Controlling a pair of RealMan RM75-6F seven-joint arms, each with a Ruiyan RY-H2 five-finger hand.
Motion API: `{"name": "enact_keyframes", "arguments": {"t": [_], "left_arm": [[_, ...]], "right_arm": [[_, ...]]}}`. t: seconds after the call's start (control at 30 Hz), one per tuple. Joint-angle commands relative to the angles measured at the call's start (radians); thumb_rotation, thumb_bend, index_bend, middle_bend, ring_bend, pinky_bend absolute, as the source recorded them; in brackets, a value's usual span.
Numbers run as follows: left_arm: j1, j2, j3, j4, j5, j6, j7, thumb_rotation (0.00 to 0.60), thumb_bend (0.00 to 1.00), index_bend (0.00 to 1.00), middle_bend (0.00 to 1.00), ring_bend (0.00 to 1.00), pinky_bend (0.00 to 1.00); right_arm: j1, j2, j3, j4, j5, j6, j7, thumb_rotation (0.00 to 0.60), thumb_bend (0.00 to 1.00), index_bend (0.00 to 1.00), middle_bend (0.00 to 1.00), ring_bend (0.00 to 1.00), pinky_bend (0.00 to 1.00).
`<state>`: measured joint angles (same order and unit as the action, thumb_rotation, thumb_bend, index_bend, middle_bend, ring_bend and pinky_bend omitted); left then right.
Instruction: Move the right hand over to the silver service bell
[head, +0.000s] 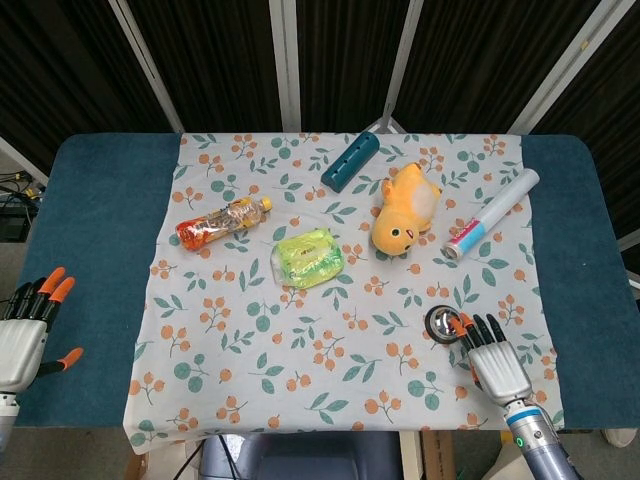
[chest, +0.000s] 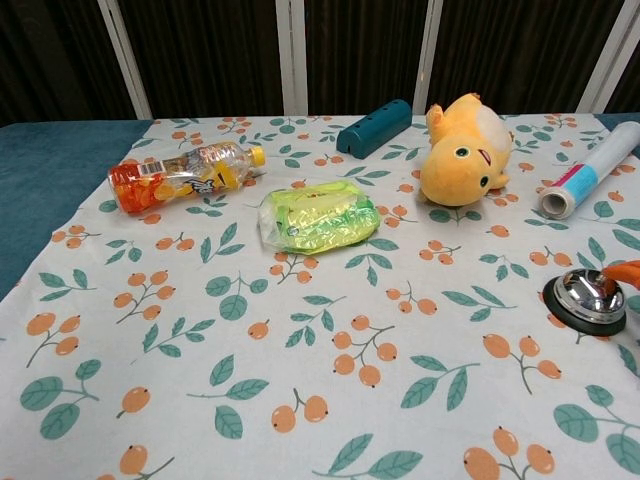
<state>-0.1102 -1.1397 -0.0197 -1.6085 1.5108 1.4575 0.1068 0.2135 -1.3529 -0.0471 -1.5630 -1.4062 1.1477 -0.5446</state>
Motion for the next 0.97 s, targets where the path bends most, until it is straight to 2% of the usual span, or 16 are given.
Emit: {"name": "enact_keyframes", "arguments": {"t": [0.03, 0.17, 0.33, 0.4, 0.5, 0.6, 0.77, 0.97], "left_arm": [[0.0, 0.0, 0.0, 0.0, 0.0, 0.0, -0.001, 0.6, 0.0, 0.0, 0.0, 0.0, 0.0], [0.001, 0.0, 0.0, 0.001, 0.001, 0.002, -0.004, 0.6, 0.0, 0.0, 0.0, 0.0, 0.0], [0.002, -0.001, 0.0, 0.006, 0.001, 0.004, -0.008, 0.6, 0.0, 0.0, 0.0, 0.0, 0.0], [0.002, -0.001, 0.0, 0.008, 0.002, 0.004, -0.009, 0.6, 0.0, 0.0, 0.0, 0.0, 0.0], [0.002, 0.0, 0.001, 0.008, 0.002, 0.003, -0.01, 0.6, 0.0, 0.0, 0.0, 0.0, 0.0], [0.002, 0.001, 0.0, 0.005, 0.001, 0.002, -0.01, 0.6, 0.0, 0.0, 0.0, 0.0, 0.0], [0.001, 0.002, 0.0, 0.001, 0.0, 0.001, -0.008, 0.6, 0.0, 0.0, 0.0, 0.0, 0.0], [0.002, 0.004, 0.001, 0.0, 0.004, 0.004, -0.01, 0.6, 0.0, 0.0, 0.0, 0.0, 0.0]], "right_arm": [[0.0, -0.003, 0.001, -0.011, 0.02, -0.001, -0.02, 0.6, 0.85, 0.0, 0.0, 0.0, 0.0], [-0.001, 0.001, 0.018, -0.031, 0.02, 0.024, 0.001, 0.6, 0.85, 0.0, 0.0, 0.0, 0.0], [-0.006, 0.015, 0.059, -0.059, -0.023, 0.105, 0.087, 0.6, 0.84, 0.0, 0.0, 0.0, 0.0], [-0.011, 0.026, 0.071, -0.066, -0.042, 0.136, 0.122, 0.6, 0.75, 0.0, 0.0, 0.0, 0.0], [-0.029, 0.064, 0.088, -0.085, -0.069, 0.202, 0.182, 0.6, 0.53, 0.0, 0.0, 0.0, 0.0], [-0.051, 0.107, 0.098, -0.107, -0.071, 0.249, 0.233, 0.6, 0.41, 0.0, 0.0, 0.0, 0.0], [-0.082, 0.166, 0.102, -0.127, -0.073, 0.296, 0.319, 0.6, 0.4, 0.0, 0.0, 0.0, 0.0], [-0.121, 0.203, 0.078, -0.108, -0.105, 0.342, 0.391, 0.6, 0.4, 0.0, 0.0, 0.0, 0.0]]}}
